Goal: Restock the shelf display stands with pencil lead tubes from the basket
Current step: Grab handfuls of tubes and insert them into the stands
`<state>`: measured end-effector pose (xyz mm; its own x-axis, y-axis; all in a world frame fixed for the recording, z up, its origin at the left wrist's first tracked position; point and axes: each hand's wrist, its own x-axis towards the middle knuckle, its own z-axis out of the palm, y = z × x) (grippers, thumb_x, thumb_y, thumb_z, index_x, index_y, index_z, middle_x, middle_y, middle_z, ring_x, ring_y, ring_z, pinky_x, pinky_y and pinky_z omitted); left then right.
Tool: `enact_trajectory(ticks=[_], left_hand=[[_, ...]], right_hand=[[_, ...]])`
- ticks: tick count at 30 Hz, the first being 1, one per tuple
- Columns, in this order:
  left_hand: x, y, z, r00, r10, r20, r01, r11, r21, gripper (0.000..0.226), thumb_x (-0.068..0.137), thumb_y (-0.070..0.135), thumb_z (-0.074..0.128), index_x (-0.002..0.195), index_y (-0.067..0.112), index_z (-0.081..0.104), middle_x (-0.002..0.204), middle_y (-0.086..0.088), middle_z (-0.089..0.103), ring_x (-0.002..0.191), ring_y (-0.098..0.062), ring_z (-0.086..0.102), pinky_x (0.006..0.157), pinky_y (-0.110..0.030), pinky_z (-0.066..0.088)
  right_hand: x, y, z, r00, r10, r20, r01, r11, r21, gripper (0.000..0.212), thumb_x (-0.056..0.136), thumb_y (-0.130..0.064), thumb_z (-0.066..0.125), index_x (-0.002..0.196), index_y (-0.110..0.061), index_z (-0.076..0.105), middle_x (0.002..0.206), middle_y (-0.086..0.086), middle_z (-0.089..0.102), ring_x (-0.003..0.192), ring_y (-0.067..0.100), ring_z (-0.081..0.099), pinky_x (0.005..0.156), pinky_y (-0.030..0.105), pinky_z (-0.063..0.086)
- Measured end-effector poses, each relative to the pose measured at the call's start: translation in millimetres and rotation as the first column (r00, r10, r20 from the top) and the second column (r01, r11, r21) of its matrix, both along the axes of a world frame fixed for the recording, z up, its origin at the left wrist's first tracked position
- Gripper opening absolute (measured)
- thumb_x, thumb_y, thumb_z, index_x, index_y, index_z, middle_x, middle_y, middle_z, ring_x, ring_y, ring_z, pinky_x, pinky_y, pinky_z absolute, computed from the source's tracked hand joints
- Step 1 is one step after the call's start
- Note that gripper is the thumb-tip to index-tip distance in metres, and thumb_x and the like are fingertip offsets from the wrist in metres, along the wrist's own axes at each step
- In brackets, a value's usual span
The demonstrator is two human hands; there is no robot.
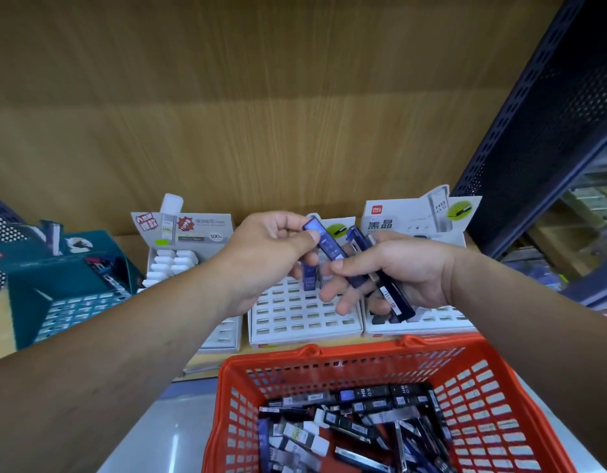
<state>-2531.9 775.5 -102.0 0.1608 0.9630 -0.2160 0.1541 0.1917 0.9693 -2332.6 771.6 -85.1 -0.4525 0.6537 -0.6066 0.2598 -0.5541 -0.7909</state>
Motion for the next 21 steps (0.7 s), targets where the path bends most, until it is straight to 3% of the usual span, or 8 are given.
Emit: enact_trajectory(ticks=[6,11,16,21], left_hand=[[-9.9,3.8,-3.6,0.999,0.037,0.018,-0.038,0.999,0.01,0.022,0.099,0.003,0.064,0.117,0.016,0.066,0.073,0.0,0.07,0.069,-0.015,0.065,0.064,-0.027,0.056],[-7.0,3.4,-1.8,0.995,0.082,0.055,-0.082,0.997,0.0,0.01,0.097,0.014,0.071,0.103,0.005,0.072,0.076,-0.007,0.07,0.066,-0.016,0.064,0.062,-0.024,0.057],[6.0,1.4,7.5,0.996,0.078,-0.037,-0.076,0.996,0.045,0.029,0.09,0.032,0.079,0.081,0.006,0.069,0.063,-0.006,0.065,0.051,-0.014,0.057,0.049,-0.027,0.051],[27.0,-13.5,12.4,0.997,-0.018,-0.076,0.022,0.999,0.048,0.033,0.089,0.03,0.08,0.081,0.0,0.067,0.061,-0.008,0.065,0.05,-0.016,0.057,0.046,-0.027,0.048]], right_hand=[[9.1,-0.7,-10.2,0.991,-0.136,0.002,0.135,0.988,0.073,0.015,0.1,-0.013,0.064,0.111,-0.004,0.058,0.096,0.025,0.075,0.053,0.022,0.064,0.038,0.022,0.035],[8.5,5.0,-13.2,0.96,-0.277,-0.034,0.279,0.946,0.164,0.013,0.1,-0.015,0.065,0.112,-0.013,0.061,0.089,0.021,0.072,0.05,0.024,0.052,0.042,0.023,0.031],[17.1,-1.8,-2.7,0.95,-0.224,0.217,0.1,0.878,0.467,0.011,0.097,-0.022,0.072,0.095,-0.012,0.069,0.054,0.004,0.054,0.037,0.015,0.04,0.042,0.022,0.032],[12.6,-21.3,13.6,0.945,-0.216,0.245,0.014,0.777,0.629,0.012,0.095,-0.011,0.073,0.099,-0.001,0.067,0.065,0.008,0.055,0.038,0.007,0.04,0.036,0.02,0.031]])
